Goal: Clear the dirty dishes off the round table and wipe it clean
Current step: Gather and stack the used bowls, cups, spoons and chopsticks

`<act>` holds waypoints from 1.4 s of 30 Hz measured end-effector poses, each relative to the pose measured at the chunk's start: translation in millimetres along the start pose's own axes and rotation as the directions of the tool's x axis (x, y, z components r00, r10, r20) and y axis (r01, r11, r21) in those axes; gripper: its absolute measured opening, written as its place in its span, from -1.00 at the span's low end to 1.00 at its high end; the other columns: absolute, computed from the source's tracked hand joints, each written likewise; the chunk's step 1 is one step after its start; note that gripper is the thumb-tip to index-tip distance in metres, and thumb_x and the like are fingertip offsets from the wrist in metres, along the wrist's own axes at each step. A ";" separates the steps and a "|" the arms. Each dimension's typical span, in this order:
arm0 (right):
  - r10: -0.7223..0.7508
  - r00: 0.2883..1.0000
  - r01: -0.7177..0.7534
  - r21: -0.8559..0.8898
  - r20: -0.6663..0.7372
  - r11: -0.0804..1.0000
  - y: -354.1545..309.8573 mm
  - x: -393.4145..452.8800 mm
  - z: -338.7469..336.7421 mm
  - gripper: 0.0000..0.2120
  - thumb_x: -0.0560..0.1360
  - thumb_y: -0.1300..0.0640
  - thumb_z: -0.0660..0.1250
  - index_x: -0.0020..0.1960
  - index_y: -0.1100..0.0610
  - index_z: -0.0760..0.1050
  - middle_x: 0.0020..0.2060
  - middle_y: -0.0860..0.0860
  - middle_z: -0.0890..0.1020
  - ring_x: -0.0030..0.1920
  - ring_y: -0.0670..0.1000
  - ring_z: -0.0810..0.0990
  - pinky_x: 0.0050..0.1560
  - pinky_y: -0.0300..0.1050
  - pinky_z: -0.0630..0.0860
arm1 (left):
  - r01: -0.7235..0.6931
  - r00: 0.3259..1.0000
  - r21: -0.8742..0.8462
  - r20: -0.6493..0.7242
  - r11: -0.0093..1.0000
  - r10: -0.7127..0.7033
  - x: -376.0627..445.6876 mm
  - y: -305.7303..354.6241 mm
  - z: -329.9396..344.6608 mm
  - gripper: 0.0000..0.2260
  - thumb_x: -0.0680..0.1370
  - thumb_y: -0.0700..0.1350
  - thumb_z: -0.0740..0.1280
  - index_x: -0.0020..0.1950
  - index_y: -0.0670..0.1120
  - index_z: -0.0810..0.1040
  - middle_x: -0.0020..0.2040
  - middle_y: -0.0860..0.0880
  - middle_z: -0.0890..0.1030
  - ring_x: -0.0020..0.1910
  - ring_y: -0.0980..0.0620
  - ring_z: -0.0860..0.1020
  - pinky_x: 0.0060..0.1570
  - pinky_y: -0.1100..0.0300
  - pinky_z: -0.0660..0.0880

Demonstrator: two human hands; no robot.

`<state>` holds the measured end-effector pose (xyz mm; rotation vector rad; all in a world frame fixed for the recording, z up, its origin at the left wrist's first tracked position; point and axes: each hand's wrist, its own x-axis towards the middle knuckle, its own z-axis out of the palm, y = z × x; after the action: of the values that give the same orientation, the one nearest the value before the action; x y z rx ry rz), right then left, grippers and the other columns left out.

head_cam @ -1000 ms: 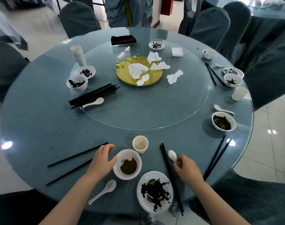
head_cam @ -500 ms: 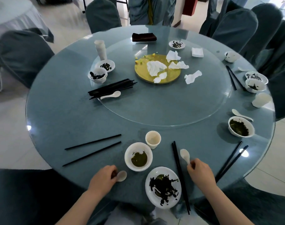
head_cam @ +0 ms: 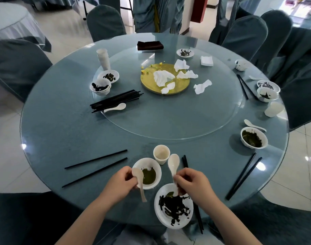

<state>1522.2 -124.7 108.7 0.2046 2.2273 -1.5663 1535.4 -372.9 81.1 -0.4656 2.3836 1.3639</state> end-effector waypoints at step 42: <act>0.278 0.945 -0.327 -0.476 -0.173 0.816 41.2 104.6 10.7 -0.65 0.45 0.09 0.27 -0.44 0.10 0.23 -0.51 0.00 0.35 -0.46 0.01 0.27 -0.42 -0.17 0.21 | -0.030 0.947 0.514 -0.261 0.857 0.189 93.6 -45.3 -48.3 -0.69 0.50 -0.15 0.36 0.24 -0.09 0.51 0.18 -0.06 0.54 0.19 -0.10 0.49 0.19 0.06 0.42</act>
<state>1444.3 -131.6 27.3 0.4622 2.4406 -0.7905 1466.3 -446.6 27.0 -0.4111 2.9255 0.6792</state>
